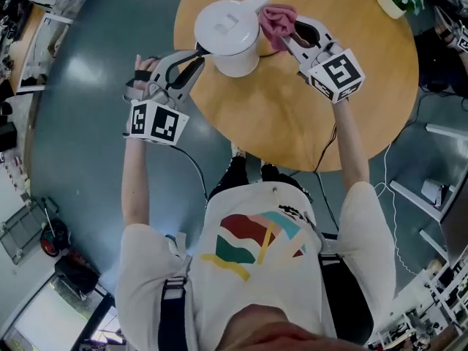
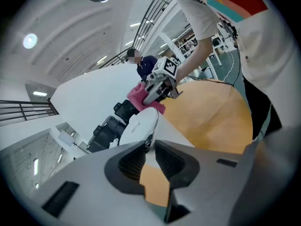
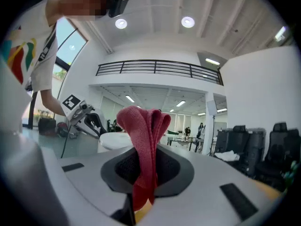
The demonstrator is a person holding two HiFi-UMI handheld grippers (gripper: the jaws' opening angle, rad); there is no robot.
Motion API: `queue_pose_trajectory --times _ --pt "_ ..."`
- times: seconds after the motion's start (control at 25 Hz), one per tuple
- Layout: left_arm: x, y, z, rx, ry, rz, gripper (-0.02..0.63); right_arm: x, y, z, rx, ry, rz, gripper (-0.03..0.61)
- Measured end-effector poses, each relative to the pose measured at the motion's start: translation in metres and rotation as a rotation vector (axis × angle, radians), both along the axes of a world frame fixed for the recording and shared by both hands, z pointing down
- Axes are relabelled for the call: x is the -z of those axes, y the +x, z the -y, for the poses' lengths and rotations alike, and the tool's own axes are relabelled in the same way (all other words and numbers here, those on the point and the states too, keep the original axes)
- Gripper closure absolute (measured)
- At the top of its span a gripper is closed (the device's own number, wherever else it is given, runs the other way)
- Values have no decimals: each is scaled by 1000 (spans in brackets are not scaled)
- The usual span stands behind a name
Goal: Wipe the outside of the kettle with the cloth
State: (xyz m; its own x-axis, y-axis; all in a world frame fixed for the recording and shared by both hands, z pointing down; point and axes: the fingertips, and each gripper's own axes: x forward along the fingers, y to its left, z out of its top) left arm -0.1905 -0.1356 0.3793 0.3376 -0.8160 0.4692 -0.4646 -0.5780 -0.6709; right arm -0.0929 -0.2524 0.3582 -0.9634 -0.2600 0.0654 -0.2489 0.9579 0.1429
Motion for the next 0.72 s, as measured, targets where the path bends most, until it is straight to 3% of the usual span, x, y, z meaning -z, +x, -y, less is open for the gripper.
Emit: queue_pose_trajectory --times 0.2,0.36,0.56,0.72 --pt "0 2 -2 -3 13 -37 508 68 -39 -11 32 382 -230 534" --pt "0 7 -3 5 -1 -94 508 68 -83 -20 134 583 -456 534" --pt "3 5 -3 -7 -26 -106 508 41 -130 -24 276 761 -742 534" --pt "3 6 -1 -16 -36 -118 508 20 -142 -25 358 865 -911 534"
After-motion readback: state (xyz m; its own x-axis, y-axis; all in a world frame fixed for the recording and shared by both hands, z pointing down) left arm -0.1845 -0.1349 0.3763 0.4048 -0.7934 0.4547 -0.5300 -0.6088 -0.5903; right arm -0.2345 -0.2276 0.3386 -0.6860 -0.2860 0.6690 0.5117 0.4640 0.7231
